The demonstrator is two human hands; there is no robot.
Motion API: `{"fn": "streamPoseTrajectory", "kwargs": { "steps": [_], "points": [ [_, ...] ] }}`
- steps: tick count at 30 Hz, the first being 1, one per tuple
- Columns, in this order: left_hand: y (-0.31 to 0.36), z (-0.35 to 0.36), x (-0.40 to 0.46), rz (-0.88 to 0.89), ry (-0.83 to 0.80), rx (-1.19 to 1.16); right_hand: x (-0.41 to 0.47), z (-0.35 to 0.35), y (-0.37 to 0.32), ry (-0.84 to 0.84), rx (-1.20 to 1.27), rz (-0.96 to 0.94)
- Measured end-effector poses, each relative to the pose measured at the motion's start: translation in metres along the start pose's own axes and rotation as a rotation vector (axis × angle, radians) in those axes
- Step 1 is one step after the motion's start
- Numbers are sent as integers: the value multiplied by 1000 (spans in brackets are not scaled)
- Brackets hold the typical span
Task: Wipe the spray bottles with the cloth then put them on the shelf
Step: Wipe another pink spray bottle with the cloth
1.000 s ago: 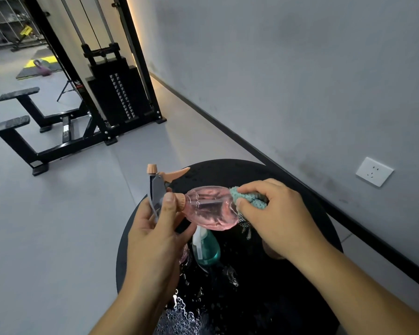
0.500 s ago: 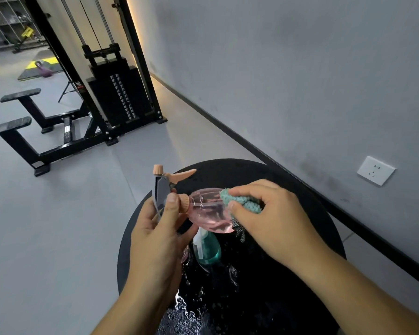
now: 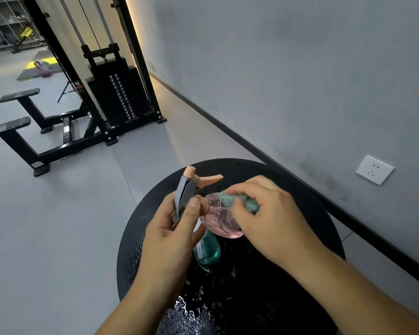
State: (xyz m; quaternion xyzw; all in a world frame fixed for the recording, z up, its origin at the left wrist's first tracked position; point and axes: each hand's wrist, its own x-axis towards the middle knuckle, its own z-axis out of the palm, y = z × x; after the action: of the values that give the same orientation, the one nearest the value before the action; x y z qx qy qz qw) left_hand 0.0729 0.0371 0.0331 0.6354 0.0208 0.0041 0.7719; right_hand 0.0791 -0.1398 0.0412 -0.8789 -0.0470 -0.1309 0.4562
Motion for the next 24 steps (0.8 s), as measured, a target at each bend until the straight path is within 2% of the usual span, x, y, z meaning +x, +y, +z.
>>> {"fn": "streamPoseTrajectory", "kwargs": {
  "steps": [3, 8, 13, 18, 24],
  "points": [
    [1, 0, 1, 18, 3, 1, 3, -3, 4, 27, -9, 50],
    [-2, 0, 2, 20, 1, 16, -3, -1, -2, -71, 11, -13],
    [0, -3, 3, 38, 1, 7, 4, -6, 14, 21, 0, 117],
    [-1, -3, 3, 40, -12, 10, -2, -3, 1, -21, 58, 29],
    [6, -7, 6, 58, 47, -91, 14, -15, 24, 19, 72, 288]
  ]
}}
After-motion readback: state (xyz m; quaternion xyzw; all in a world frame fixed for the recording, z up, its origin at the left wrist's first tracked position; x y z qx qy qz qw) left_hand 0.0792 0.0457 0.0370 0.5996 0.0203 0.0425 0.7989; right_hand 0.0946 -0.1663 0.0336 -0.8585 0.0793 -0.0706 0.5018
